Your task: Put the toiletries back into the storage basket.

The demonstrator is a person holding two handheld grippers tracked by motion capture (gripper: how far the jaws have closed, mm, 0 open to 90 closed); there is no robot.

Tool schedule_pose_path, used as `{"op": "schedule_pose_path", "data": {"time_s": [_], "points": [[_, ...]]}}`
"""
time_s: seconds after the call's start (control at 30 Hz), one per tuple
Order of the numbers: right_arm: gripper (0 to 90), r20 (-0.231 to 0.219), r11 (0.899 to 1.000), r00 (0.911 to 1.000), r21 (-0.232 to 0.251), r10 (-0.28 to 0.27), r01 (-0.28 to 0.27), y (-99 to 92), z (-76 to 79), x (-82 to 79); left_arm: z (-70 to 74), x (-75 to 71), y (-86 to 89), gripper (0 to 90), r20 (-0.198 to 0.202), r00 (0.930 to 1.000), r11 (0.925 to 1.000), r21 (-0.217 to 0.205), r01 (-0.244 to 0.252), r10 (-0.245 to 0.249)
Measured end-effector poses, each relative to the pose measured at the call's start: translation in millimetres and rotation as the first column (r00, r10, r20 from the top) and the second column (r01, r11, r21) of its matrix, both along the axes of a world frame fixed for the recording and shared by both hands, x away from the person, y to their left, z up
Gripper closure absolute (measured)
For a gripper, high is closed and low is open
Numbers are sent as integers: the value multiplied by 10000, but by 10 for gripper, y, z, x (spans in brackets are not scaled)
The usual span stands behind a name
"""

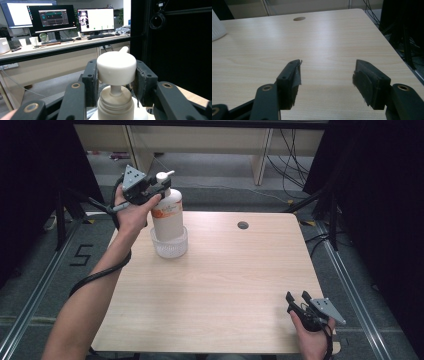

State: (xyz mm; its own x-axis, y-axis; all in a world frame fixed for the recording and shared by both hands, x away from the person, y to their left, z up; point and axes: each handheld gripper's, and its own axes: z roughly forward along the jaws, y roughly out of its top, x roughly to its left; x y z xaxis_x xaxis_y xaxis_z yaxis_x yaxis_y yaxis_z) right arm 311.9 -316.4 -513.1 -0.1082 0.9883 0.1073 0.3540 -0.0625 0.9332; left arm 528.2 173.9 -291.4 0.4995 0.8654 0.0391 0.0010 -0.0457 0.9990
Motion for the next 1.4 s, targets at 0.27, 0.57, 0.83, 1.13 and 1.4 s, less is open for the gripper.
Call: {"op": "schedule_pose_path", "data": {"time_s": [0.27,0.57,0.83,1.13,1.4], "points": [[391,-59,9998,10000,204,57,-56,9,-4,2,-20,9,6,589,-64,9999,9999,91,-104,105],[390,-112,9997,9999,233,3,0,15,1,-2,-49,14,1,588,-133,9999,9999,112,-105,106],[390,-129,9998,9999,174,-58,61,13,-3,-1,-73,23,-4,589,-141,9999,9999,137,-2,4],[390,-117,9998,9999,177,-20,22,14,-4,0,-97,22,0,588,-219,9997,9998,174,-88,92],[390,-121,9998,9999,187,-20,22,14,-4,0,-128,24,0,588,-261,9996,9998,175,-95,99]]}}
